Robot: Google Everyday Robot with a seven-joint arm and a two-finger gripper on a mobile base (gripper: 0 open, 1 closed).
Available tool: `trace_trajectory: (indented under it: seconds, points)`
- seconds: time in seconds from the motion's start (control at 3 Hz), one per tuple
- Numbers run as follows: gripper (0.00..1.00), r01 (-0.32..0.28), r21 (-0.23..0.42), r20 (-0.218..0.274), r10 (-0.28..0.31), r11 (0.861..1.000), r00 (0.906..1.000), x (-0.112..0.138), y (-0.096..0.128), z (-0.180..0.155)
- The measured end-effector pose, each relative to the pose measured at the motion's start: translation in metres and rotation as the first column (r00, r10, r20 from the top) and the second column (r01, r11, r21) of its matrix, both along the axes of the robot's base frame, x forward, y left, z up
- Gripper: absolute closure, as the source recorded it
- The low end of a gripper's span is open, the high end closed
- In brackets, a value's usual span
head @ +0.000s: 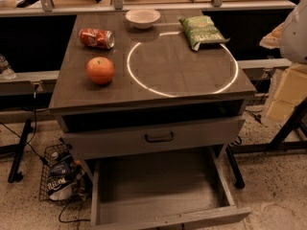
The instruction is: Place green jalapeno chip bag into middle drawer
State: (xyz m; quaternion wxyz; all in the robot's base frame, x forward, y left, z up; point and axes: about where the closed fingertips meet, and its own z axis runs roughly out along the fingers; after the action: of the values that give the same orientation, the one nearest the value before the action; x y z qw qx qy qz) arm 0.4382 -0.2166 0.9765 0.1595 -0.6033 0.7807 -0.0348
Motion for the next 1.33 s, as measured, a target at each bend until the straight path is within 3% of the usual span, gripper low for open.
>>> trace_trajectory:
  seconds: [0.33, 0.67, 1.0, 1.33]
  points:
    - [0.0, 0.0, 0.0, 0.0, 0.0, 1.0, 1.0, 0.0, 0.0, 0.0]
    - [0.0, 0.008, 0.016, 0.042, -0.009, 1.0, 0.9991, 0.03, 0.005, -0.004]
    - [0.0, -0.024, 0.084, 0.159, 0.01, 0.996, 0.9872, 0.115, 0.018, -0.003]
    - [0.0, -0.055, 0.146, 0.26, 0.016, 0.988, 0.9656, 0.183, 0.025, 0.007]
